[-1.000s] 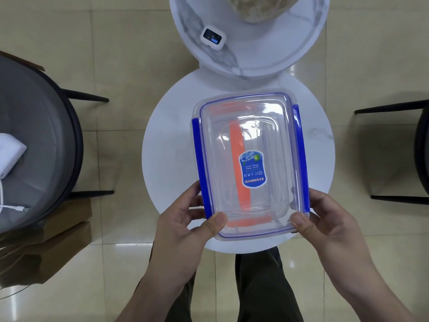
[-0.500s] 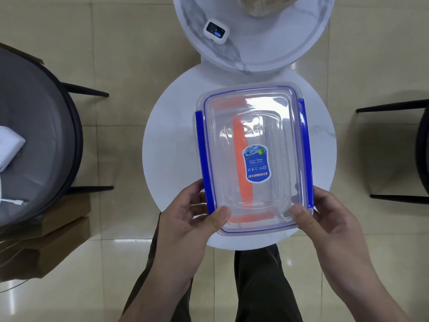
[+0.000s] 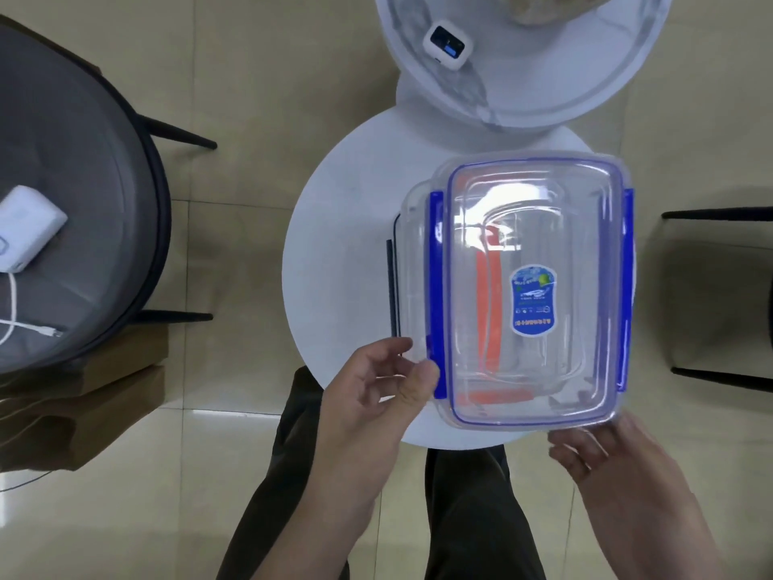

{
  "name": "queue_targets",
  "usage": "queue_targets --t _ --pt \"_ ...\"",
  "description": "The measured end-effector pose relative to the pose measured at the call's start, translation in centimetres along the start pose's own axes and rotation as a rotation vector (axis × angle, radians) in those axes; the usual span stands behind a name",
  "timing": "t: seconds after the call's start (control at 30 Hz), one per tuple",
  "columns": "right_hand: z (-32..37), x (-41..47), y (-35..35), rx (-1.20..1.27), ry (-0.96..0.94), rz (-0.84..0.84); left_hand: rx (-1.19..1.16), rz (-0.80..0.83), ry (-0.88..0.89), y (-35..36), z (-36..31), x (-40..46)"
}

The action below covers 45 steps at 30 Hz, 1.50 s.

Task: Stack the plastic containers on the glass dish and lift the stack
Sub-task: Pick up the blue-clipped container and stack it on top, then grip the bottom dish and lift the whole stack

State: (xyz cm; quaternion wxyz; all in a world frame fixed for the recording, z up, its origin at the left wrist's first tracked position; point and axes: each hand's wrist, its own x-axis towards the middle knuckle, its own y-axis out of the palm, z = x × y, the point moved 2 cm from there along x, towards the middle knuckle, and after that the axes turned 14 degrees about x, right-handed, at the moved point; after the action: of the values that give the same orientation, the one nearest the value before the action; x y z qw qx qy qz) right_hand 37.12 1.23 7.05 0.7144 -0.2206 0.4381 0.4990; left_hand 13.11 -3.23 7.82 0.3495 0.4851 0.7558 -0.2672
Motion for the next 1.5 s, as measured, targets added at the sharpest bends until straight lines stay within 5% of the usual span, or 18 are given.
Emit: queue_targets --t 0.27,0.73,1.13,1.5 --pt "-8.9 -1.7 1.5 -0.094 0.166 0.037 0.111 -0.119 -0.113 -4.5 2.1 2.8" --pt "-16.3 0.9 11.8 -0.156 0.347 -0.073 0.354 -0.079 -0.123 -6.9 2.4 12.6" --pt "-17.4 5.1 15.0 0.337 0.502 -0.192 0.572 -0.001 0.03 -2.9 2.9 18.7" --pt "-17.5 6.3 16.1 0.856 0.52 -0.342 0.544 -0.004 0.141 -0.6 2.4 21.0"
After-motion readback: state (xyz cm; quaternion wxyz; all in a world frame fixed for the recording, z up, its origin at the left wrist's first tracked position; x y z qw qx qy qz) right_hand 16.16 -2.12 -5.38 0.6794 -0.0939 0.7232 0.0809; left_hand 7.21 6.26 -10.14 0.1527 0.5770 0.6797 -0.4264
